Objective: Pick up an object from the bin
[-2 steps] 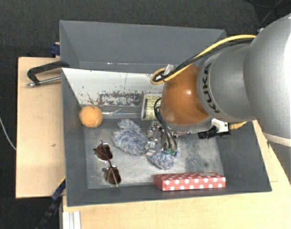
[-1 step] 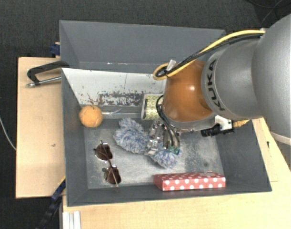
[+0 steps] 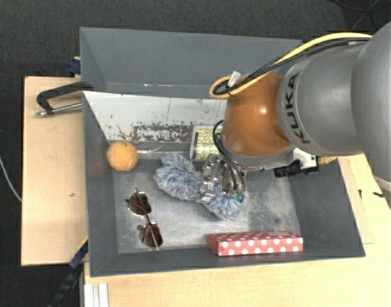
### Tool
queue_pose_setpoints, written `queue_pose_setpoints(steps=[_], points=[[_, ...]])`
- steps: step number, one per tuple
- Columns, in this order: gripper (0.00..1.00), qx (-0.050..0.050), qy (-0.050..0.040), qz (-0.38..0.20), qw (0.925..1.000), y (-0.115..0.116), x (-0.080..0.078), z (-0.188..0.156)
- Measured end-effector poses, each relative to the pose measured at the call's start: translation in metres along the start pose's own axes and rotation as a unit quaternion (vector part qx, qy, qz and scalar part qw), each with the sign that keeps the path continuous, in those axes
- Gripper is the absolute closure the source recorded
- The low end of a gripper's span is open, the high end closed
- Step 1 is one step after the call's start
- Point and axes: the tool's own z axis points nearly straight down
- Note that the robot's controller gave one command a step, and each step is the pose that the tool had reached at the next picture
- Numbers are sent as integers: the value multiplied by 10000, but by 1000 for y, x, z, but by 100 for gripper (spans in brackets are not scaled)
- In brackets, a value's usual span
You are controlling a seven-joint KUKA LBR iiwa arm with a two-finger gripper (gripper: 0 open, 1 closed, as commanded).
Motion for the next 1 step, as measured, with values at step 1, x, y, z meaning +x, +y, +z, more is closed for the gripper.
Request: queue_pose_setpoints(steps=[1], points=[[100, -12, -34, -1, 10000, 1, -2, -16]])
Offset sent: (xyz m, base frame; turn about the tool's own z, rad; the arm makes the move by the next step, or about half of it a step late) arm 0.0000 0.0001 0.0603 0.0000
